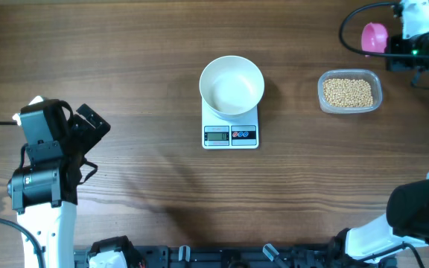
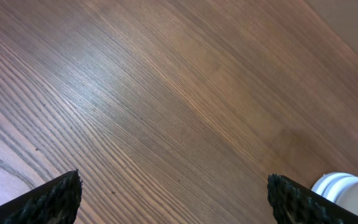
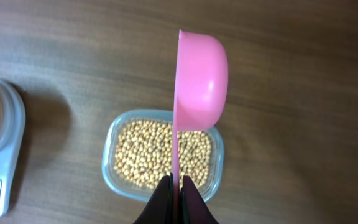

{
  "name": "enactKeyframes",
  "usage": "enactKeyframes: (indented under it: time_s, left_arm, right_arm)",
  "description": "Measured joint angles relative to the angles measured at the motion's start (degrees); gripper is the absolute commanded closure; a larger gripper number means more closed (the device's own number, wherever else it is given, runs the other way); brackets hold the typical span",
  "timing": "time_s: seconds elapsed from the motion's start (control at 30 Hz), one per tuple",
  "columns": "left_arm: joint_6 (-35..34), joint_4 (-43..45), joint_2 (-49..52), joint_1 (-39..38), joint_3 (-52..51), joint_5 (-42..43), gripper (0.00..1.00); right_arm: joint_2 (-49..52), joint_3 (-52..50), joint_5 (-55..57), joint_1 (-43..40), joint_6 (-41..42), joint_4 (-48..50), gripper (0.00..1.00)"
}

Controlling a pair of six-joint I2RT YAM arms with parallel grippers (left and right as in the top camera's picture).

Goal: Scoop item into bowl and weigh 150g on scale
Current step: 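Release the bowl and retract the left gripper to the left side, then move the pink scoop with the right gripper over the soybean tub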

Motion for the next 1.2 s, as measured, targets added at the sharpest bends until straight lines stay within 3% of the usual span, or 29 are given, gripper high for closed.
enactKeyframes:
  time_s: [0.53,0.83,1.2]
  left_arm:
    - [0.0,0.0,0.0,0.0,0.0,0.0,0.0]
    - [0.0,1.8,0.0,0.0,0.0,0.0,0.0]
    - [0.0,2.6,0.0,0.0,0.0,0.0,0.0]
  right_arm:
    - [0.0,0.0,-3.4,-0.2,0.8,1.0,0.96]
    - [0.0,0.0,-3.6,-0.2,11.6,4.8,0.95]
    - [0.0,0.0,-4.0,-0.2,24.5,16.5,0.96]
